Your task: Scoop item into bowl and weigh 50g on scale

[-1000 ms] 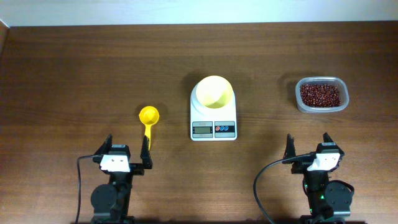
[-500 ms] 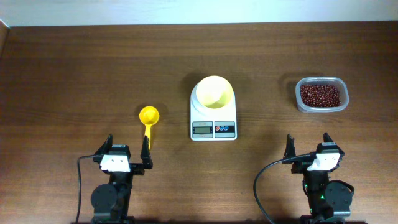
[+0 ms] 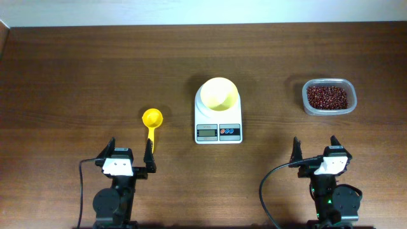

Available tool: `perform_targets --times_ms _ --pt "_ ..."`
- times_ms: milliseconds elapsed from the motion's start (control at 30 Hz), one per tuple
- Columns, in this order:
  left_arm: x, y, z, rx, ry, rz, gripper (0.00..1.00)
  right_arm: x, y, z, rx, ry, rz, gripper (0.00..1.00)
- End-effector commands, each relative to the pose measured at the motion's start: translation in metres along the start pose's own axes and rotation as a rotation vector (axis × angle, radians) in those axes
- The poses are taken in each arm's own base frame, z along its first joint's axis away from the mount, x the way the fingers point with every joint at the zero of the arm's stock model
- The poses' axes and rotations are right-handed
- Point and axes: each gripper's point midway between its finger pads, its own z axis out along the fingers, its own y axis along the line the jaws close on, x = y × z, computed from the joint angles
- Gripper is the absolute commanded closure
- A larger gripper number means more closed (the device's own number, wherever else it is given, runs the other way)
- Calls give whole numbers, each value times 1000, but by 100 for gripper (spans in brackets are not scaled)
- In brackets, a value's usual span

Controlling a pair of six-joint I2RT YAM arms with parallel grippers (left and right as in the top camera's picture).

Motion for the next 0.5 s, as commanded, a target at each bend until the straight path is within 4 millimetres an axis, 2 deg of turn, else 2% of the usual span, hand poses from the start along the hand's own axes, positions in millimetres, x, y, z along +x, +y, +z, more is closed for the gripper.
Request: perform_targets --times_ms 0,300,333,367,433,467 --pt "0 -5 0 29 -5 -10 1 3 0 0 3 7 3 1" --pt "-1 -6 0 33 -6 -10 1 3 0 0 3 7 3 1" --pt "-2 -18 -1 102 -11 -17 1 3 0 0 3 7 3 1" --pt "-6 -46 -7 266 -23 -14 1 3 0 0 3 7 3 1" --pt "-9 -86 -23 519 -39 -5 1 3 0 0 3 7 3 1" --pt "-11 -92 -28 565 -49 0 1 3 0 0 3 7 3 1"
